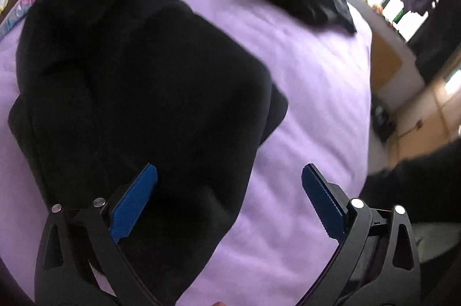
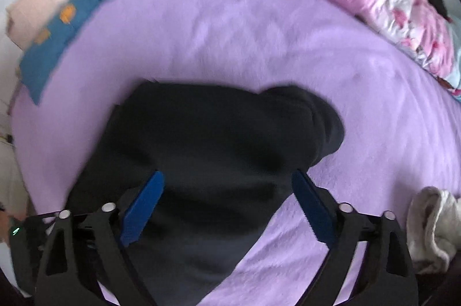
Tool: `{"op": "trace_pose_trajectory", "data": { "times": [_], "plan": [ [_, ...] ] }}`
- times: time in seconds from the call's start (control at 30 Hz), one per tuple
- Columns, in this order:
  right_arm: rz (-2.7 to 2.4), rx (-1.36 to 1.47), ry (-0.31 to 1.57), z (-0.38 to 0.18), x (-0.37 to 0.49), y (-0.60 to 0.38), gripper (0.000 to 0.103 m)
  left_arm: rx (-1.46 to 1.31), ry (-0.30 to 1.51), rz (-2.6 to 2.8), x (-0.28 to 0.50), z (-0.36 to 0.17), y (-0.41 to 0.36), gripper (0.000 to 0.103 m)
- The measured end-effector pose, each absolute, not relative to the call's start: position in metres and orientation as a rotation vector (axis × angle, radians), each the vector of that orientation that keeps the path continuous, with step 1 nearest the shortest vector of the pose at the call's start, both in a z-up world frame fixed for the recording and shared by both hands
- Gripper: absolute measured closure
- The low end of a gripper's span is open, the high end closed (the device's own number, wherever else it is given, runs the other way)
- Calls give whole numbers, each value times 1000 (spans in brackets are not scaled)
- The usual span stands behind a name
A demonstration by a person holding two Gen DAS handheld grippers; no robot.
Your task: Fold large clothes
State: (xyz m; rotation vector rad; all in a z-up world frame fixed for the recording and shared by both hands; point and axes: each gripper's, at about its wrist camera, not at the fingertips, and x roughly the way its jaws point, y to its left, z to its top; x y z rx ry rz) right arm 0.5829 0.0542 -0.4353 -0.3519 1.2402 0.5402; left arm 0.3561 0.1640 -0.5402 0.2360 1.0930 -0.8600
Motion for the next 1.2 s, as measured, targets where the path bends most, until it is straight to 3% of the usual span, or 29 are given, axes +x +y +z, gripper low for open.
{"op": "trace_pose_trajectory", "data": {
  "times": [0.1, 0.27, 0.43, 0.73, 0.9, 1.0, 1.2],
  "plan": [
    [505, -397, 1282, -462, 597, 72, 18, 161, 1096, -871, 357, -546, 177, 6],
    [417, -285, 1389, -503, 632, 74, 6, 156, 1039, -913, 353, -548, 193, 7],
    [366, -170, 1475, -546, 660, 66, 5, 122, 1049, -883, 351, -556, 224, 7],
    [439, -167, 1339, -445, 594, 49, 6, 145, 945, -869, 354, -479, 218, 6],
    [467, -88, 1368, -444, 507, 15, 6, 196, 917, -783, 396, -456, 202, 6],
    [506, 10, 1419, -470, 465, 6, 6, 344, 921, -727, 420, -469, 177, 6],
    [462, -81, 1393, -526, 428, 18, 5, 442, 1028, -684, 439, -554, 179, 5]
  ]
}}
